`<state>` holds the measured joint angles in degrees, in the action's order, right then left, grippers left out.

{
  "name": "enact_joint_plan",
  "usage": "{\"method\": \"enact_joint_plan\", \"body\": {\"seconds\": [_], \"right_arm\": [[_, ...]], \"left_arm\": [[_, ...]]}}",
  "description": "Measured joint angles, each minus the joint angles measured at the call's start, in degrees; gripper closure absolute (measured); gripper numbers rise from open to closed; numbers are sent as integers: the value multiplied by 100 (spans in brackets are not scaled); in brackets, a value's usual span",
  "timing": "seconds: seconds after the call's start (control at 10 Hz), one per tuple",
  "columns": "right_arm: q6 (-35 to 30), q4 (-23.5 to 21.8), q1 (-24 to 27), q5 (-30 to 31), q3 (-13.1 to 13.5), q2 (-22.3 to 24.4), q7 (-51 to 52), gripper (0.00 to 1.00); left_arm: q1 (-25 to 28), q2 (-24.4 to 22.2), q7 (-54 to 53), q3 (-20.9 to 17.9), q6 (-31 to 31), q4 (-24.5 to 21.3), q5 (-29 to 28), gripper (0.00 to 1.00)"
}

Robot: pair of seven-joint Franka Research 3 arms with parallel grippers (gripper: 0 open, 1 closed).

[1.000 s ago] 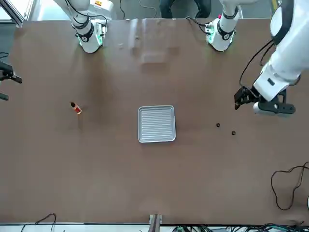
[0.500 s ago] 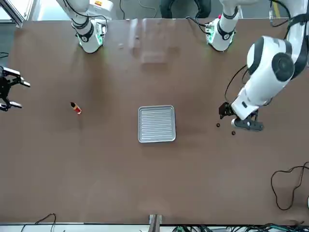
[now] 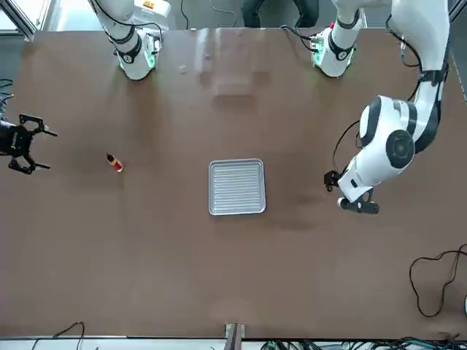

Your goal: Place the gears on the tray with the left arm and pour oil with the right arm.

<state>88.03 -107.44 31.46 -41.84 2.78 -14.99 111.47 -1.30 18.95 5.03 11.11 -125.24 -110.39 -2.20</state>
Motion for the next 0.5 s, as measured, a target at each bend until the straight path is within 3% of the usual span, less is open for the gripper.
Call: {"method": "enact_joint_plan", "body": {"seconds": [0.2,0.5], "right_arm": [[1,-326,101,-327,-1,-239,923,2],[-212,-454,265,-680,0,-928,2158,3]], "left_arm": [[2,134,171,-26,-836,-525,-177,1],[-9,255,694,-25,-1354,-920,-692,1]]}}
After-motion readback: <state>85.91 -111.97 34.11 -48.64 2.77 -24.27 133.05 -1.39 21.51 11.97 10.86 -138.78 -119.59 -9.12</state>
